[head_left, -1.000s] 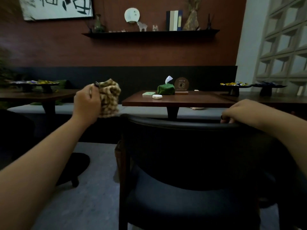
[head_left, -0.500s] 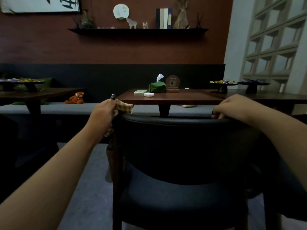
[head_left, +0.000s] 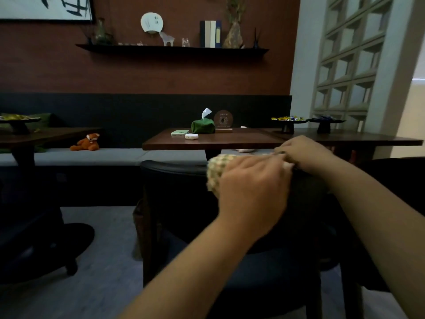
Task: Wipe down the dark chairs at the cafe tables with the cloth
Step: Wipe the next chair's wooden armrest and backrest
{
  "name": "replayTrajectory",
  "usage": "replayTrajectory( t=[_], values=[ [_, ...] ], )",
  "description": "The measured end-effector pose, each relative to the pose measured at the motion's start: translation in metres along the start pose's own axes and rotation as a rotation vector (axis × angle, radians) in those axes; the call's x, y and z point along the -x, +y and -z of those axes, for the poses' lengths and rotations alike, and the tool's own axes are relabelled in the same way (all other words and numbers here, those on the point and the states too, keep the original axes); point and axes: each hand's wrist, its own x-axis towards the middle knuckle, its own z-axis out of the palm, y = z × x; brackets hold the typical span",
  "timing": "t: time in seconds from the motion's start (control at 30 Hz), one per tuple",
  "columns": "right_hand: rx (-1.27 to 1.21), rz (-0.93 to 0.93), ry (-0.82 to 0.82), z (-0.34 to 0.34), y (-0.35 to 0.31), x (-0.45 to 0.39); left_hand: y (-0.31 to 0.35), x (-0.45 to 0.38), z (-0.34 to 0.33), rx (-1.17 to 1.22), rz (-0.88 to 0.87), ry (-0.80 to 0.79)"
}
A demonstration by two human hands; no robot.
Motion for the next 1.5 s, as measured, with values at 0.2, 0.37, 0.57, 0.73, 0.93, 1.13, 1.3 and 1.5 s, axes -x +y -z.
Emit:
replayTrajectory(
  t=[0.2, 0.37, 0.57, 0.73, 0.93, 1.13, 1.3, 1.5],
  values=[
    [-0.008, 0.006, 0.032, 0.0, 0.005, -0.001, -0.019, 0.028, -0.011, 0.032, -0.261, 0.124],
    [-0.125, 0.062, 0.264, -0.002, 0.006, 0.009, -0.036, 0.051, 0.013, 0.306, 0.006, 0.273],
    [-0.331, 0.925, 0.577, -0.036, -0.052, 0.1, -0.044, 0.07, 0.061, 0.864, 0.691, 0.521],
    [-0.384, 0.763, 0.09, -0.073, -0.108, 0.12, -0.069, 0.09, 0.082, 1.179, 1.124, 0.515],
    [-0.258, 0.78, -0.073, -0.104, -0.134, 0.108, -0.097, 0.118, 0.078, 1.242, 1.215, 0.53],
    [-0.083, 1.068, 0.716, -0.076, -0.178, 0.071, -0.121, 0.165, 0.033, 1.407, 1.534, 0.703],
    [0.827, 1.146, 0.588, -0.13, -0.213, 0.043, -0.127, 0.197, 0.008, 1.943, 1.634, 0.579],
    [1.347, 1.017, 0.377, -0.174, -0.205, 0.032, -0.133, 0.201, 0.006, 2.062, 1.601, 0.483]
  ],
)
